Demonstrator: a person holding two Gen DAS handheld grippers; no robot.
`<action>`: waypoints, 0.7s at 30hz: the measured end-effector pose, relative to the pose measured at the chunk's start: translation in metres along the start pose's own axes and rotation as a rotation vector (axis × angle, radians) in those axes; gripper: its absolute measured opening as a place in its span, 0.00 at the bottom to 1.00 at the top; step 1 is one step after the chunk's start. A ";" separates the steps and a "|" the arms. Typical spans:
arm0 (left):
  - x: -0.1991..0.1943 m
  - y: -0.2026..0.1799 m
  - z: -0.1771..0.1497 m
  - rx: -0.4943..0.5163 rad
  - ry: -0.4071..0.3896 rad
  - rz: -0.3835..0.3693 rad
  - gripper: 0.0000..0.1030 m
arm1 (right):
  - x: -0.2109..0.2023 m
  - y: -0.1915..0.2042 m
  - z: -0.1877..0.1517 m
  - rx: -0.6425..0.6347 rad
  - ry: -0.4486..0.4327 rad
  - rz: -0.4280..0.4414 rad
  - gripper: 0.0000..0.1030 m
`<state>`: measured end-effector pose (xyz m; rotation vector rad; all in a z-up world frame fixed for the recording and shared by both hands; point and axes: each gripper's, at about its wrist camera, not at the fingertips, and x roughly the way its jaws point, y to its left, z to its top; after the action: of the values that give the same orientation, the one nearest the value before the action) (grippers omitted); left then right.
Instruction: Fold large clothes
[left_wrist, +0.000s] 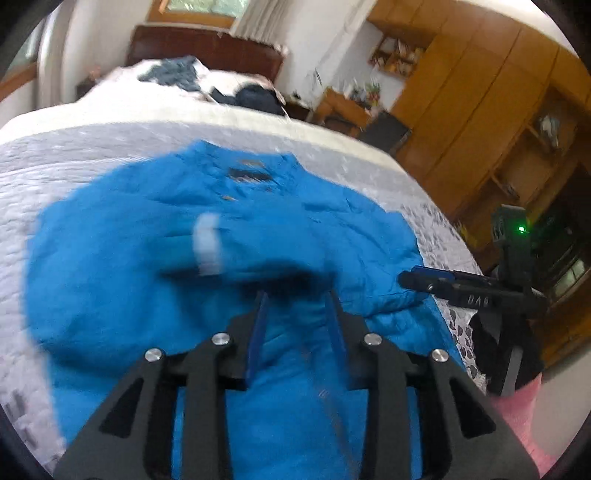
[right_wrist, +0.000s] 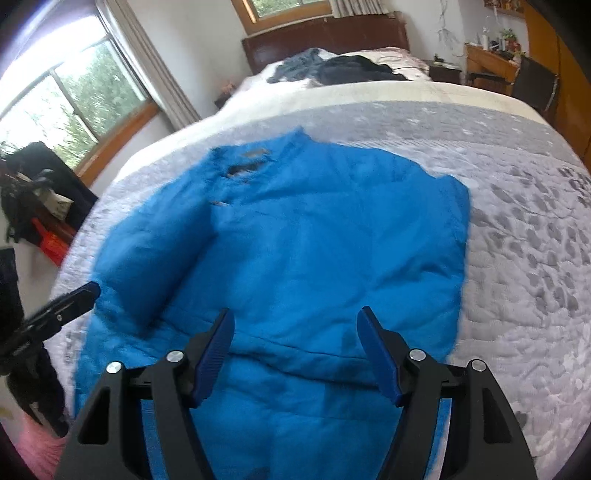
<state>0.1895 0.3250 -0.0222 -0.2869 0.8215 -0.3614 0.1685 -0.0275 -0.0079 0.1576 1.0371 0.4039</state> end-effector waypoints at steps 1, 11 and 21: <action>-0.010 0.012 0.002 -0.010 -0.032 0.040 0.31 | 0.000 0.008 0.004 -0.002 0.006 0.032 0.67; 0.042 0.101 0.016 -0.128 0.019 0.254 0.30 | 0.053 0.075 0.045 0.051 0.174 0.201 0.74; 0.038 0.112 0.015 -0.129 -0.008 0.213 0.29 | 0.089 0.091 0.050 0.048 0.256 0.173 0.26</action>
<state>0.2468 0.4120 -0.0809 -0.3168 0.8598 -0.1077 0.2284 0.0938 -0.0254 0.2445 1.2906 0.5663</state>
